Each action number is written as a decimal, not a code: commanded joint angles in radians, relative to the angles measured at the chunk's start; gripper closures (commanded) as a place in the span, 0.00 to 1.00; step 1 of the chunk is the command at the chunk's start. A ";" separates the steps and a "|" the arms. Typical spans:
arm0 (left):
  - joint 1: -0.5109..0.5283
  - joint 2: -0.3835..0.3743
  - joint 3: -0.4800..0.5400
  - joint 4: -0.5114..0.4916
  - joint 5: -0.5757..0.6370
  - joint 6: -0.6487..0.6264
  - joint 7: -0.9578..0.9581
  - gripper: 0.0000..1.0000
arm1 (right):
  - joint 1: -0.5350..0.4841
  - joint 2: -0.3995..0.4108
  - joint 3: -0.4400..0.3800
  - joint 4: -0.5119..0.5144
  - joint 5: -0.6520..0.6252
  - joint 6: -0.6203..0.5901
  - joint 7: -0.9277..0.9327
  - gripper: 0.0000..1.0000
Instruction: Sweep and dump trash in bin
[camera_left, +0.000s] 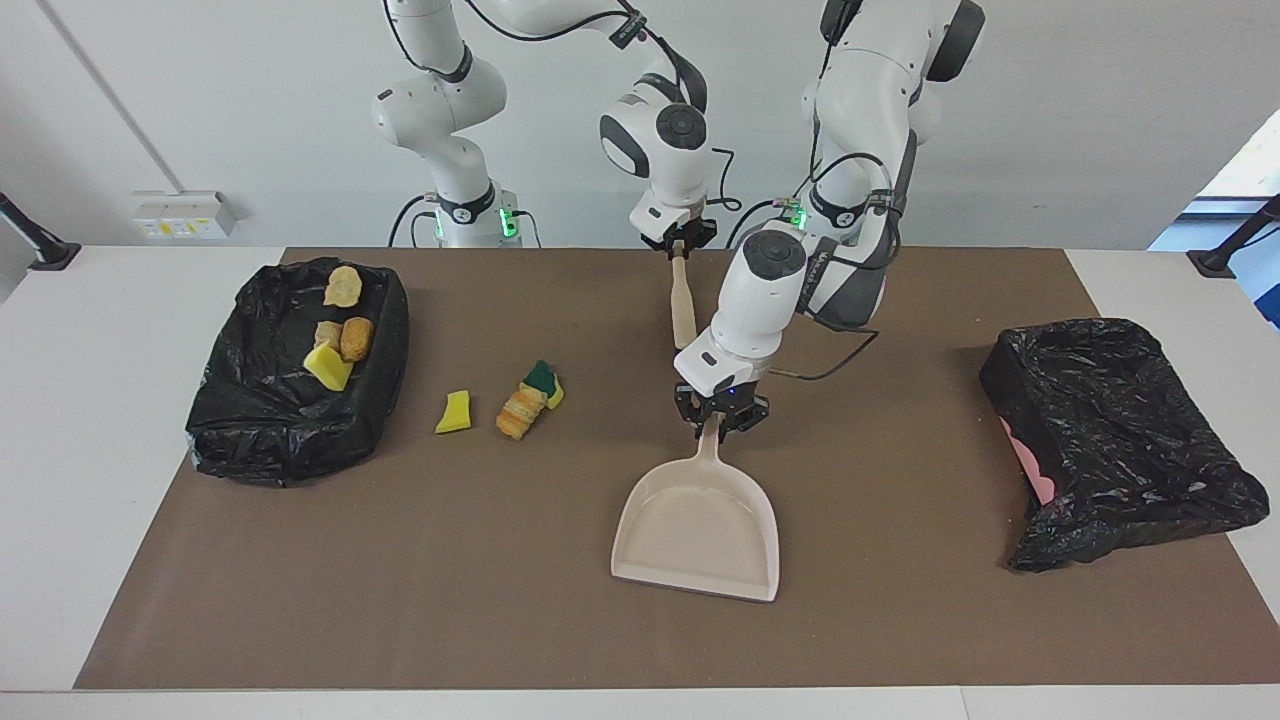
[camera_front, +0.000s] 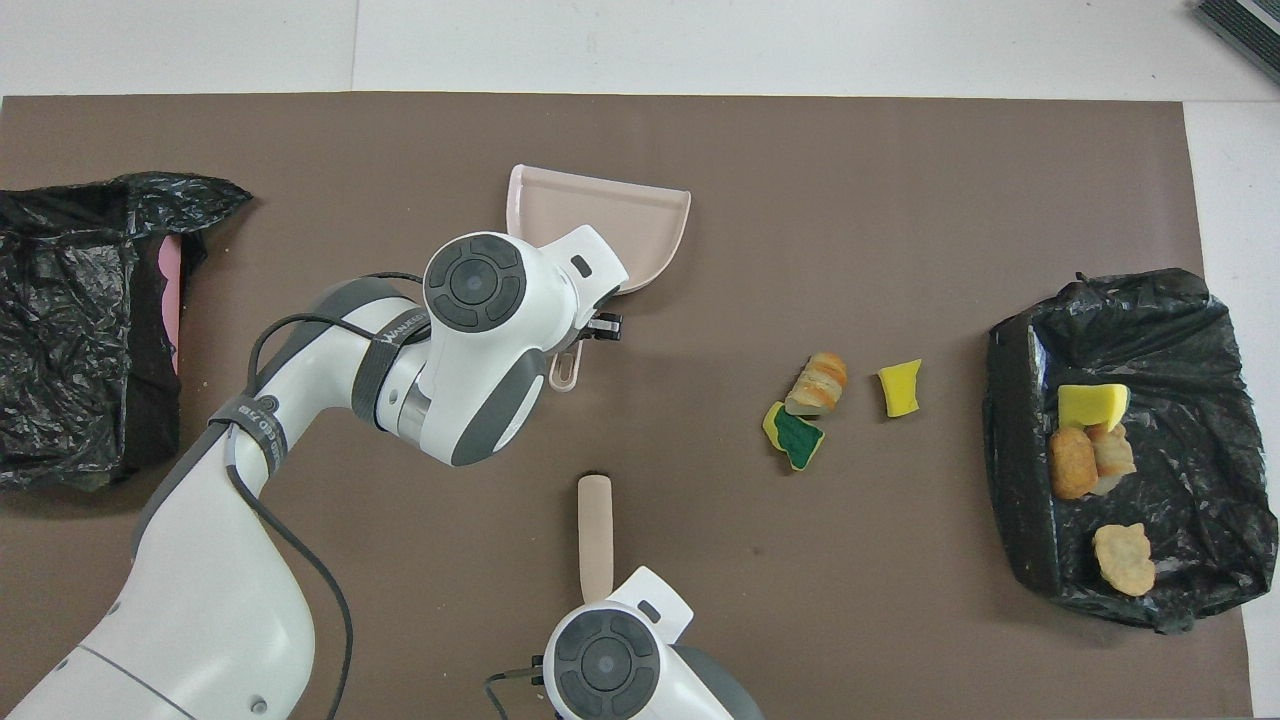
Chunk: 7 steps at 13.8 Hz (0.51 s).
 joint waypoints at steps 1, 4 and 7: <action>0.005 -0.041 0.005 -0.012 0.020 -0.007 0.036 1.00 | -0.017 0.004 0.000 0.029 -0.023 -0.057 -0.004 1.00; 0.029 -0.088 0.007 -0.013 0.018 -0.109 0.267 1.00 | -0.027 -0.014 -0.002 0.051 -0.101 -0.084 0.011 1.00; 0.069 -0.105 0.007 -0.012 0.017 -0.200 0.553 1.00 | -0.096 -0.091 0.000 0.046 -0.138 -0.181 -0.024 1.00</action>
